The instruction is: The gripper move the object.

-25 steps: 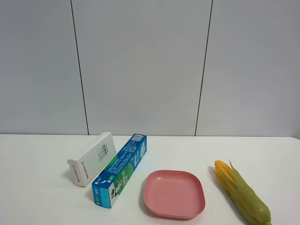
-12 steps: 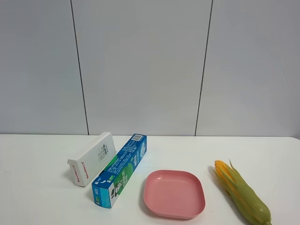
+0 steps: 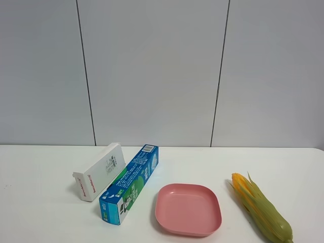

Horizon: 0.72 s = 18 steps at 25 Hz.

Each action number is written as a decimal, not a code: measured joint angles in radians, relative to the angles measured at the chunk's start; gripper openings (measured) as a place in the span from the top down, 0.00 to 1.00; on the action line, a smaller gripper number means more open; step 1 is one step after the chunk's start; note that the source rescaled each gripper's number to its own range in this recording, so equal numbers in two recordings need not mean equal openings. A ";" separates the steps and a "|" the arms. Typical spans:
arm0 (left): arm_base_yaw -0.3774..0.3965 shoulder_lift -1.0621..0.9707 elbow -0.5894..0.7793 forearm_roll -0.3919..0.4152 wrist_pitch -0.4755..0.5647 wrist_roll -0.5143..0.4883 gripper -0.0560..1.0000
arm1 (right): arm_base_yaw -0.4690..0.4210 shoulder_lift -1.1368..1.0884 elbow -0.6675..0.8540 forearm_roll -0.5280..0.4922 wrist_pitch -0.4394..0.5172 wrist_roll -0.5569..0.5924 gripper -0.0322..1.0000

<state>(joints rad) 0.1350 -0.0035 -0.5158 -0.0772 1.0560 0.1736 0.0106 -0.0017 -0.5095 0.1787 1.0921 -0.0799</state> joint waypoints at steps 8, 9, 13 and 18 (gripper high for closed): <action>0.000 0.000 0.002 0.000 0.000 0.000 0.02 | 0.000 0.000 0.000 0.000 0.000 0.000 0.00; 0.000 0.000 0.002 0.000 0.000 0.000 0.02 | 0.000 0.000 0.000 0.000 0.000 0.000 0.00; 0.000 0.000 0.003 0.000 0.000 0.000 0.02 | 0.000 0.000 0.000 0.000 0.000 0.000 0.00; 0.000 0.000 0.007 0.000 0.000 0.000 0.02 | 0.000 0.000 0.000 0.000 0.000 0.000 0.00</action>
<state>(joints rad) 0.1350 -0.0035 -0.5091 -0.0772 1.0559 0.1736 0.0106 -0.0017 -0.5095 0.1787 1.0921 -0.0799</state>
